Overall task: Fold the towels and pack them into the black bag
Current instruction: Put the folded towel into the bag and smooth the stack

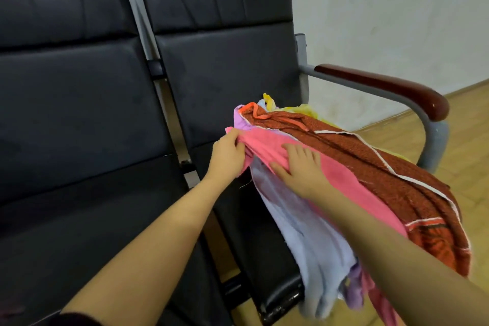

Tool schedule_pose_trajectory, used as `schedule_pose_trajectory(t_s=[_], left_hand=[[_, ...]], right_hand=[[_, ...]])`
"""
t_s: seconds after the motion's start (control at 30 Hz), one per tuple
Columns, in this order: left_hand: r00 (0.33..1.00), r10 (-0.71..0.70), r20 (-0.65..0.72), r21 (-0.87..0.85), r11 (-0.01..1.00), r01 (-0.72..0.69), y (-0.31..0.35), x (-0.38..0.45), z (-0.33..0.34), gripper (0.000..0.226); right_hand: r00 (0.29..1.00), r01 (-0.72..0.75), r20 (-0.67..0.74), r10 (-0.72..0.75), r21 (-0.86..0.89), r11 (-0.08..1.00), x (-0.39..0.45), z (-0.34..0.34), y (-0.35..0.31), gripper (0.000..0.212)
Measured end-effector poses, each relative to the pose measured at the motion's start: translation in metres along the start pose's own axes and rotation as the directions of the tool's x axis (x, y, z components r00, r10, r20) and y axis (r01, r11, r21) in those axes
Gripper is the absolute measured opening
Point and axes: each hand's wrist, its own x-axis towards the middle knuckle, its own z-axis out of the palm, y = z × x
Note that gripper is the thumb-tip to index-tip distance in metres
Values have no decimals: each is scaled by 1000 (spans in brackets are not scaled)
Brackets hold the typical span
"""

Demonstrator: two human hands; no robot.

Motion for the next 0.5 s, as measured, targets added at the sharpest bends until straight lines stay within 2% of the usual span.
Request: schedule_pose_trajectory(t_s=[0.07,0.13,0.2,0.27,0.33,0.43,0.5], left_hand=[[999,7,-32,-4,1000,-7,-1,-7,-19,17],[999,11,-49,11,1000,-11,-6,-14,-37,18],[997,1,-77,23,1000,1,-10,-23,-57,19],[993,0,-116,31,1000,3,-15,-33,-78,19],[987,2,-163,40,999,5,-22,-44,-101,17],[973,-18,-232,62,997,33,-35,-61,-137,17],[964,-26,-264,84,995,50,-46,-73,-161,19]], right_hand=[[1000,11,21,-11,-14,1000,-4,2,-10,79],[996,65,-69,-64,21,998,-8,3,-29,63],[987,82,-144,-70,84,993,-10,-5,-52,57],[987,86,-143,-69,116,990,-12,-16,-77,52],[985,81,-163,-60,125,989,-12,-27,-104,35],[979,112,-189,-82,159,981,-9,-39,-151,23],[963,135,-245,-111,85,987,-6,-43,-183,23]])
